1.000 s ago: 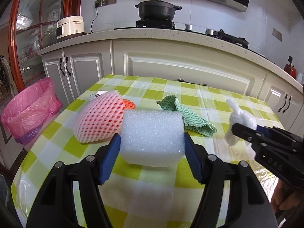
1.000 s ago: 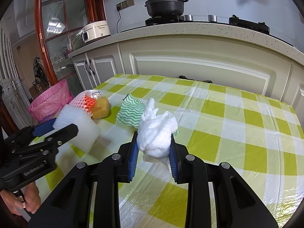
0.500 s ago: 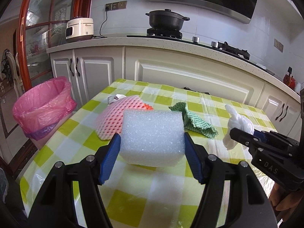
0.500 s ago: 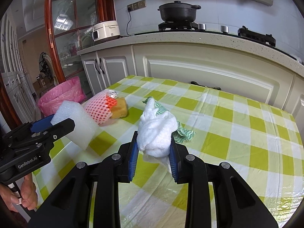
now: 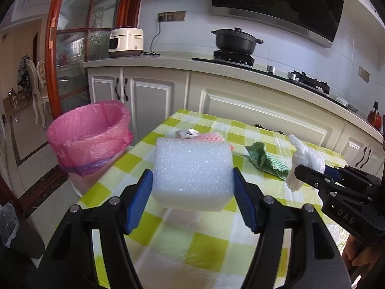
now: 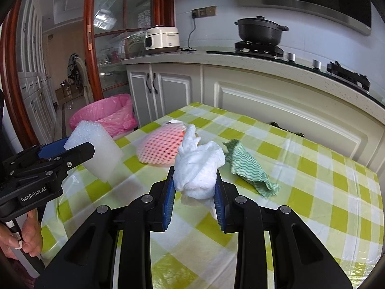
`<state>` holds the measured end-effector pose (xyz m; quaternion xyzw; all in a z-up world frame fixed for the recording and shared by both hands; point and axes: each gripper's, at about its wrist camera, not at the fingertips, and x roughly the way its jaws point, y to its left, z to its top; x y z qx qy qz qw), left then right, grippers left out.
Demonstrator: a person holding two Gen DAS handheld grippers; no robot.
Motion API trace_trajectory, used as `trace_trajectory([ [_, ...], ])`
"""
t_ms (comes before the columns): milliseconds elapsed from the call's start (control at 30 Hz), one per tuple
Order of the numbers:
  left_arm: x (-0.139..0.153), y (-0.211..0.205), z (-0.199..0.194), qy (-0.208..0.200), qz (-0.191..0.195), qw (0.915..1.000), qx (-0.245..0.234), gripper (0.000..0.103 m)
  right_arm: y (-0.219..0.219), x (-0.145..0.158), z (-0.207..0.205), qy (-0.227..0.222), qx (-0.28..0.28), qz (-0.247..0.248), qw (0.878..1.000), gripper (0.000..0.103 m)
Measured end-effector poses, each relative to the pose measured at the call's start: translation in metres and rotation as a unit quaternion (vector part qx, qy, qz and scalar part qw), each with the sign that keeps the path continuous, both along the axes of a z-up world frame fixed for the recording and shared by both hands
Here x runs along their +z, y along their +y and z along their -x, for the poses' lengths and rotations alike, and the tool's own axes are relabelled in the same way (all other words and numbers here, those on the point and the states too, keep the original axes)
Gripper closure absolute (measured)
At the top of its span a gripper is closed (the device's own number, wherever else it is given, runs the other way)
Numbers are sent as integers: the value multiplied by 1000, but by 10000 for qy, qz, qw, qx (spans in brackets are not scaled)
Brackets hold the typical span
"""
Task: Collect trash
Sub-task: 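Carry the foam block and tissue over the pink bin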
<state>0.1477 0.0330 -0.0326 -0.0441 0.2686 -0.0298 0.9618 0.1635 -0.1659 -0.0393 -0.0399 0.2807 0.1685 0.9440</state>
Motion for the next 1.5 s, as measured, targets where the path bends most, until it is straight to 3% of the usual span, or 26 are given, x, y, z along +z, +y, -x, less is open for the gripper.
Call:
trace_trajectory([
  [633,11,97,4,9,-98,9953,961,39,117,13,-38,-32,1153,170,9932,74],
  [933,9,150,-24,166,-75,9883,1514,39,160,7,-90,220,1542,115,9877,74],
  [1200,29,199,-52,-1,39,9825,1862,39,203,11,-129,362,1915,13,9808,74],
  [1500,36,243,-110,41,-22,9828,1847,39,257,19,-184,481,2254,-81,9730,74],
])
